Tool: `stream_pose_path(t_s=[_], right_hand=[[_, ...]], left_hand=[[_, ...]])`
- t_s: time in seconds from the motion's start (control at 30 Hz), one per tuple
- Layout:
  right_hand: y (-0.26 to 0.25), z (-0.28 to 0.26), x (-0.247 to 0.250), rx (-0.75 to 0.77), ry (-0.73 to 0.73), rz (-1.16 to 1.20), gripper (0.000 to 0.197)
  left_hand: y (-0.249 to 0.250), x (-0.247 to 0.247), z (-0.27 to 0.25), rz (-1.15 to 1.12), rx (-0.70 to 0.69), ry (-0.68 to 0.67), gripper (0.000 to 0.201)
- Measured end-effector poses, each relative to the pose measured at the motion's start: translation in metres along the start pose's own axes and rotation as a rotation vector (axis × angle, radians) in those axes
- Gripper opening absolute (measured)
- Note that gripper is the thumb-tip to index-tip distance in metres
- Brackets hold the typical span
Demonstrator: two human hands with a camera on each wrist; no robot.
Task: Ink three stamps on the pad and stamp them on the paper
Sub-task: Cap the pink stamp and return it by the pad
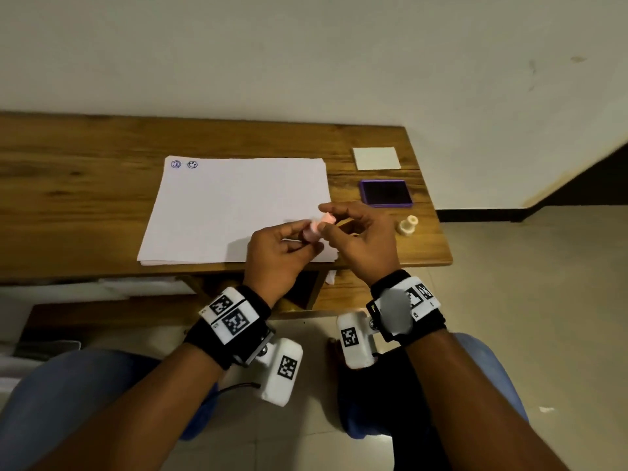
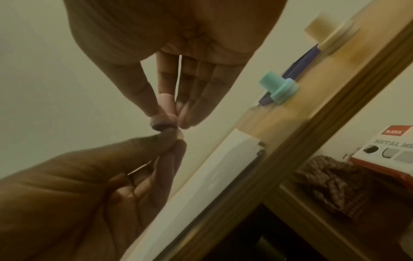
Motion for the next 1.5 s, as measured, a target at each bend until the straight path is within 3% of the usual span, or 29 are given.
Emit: stream_pose_path(t_s=[0.4, 0.8, 1.0, 1.17, 1.27, 1.37, 1.5], right_hand=[[0.003, 0.005, -0.008, 0.052, -0.013, -0.002, 0.028], [0.003, 0.002, -0.006, -0.072, -0.037, 0.156, 0.031], [0.009, 0.004, -0.015, -0.125, -0.095, 0.139, 0.033], [0.012, 0.004, -0.016, -0.116, -0.108, 0.05, 0.032], [0.01, 0.002, -0.009, -0.036, -0.07, -0.039, 0.029], [0.015, 0.002, 0.011, 0.027, 0.009, -0.264, 0.024], [0.025, 0.002, 0.05, 0.032, 0.159, -0.517, 0.013]], left_hand=[[0.01, 0.01, 0.01, 0.158, -0.101, 0.009, 0.033], [0.014, 0.009, 0.01, 0.101, -0.114, -0.033, 0.036], [0.004, 0.014, 0.008, 0.103, -0.098, 0.01, 0.034], [0.003, 0.012, 0.009, 0.145, -0.087, 0.013, 0.034], [0.005, 0.007, 0.012, 0.197, -0.078, -0.031, 0.045], [0.004, -0.004, 0.011, 0.308, -0.072, -0.099, 0.057], [0.002, -0.006, 0.007, 0.513, -0.181, -0.075, 0.045]])
Point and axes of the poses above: each hand's wrist, its own z-axis towards the middle knuckle, its own x-axis out of the back of the hand, y = z × x, the point moved 4 cm from there along z, towards the middle knuckle
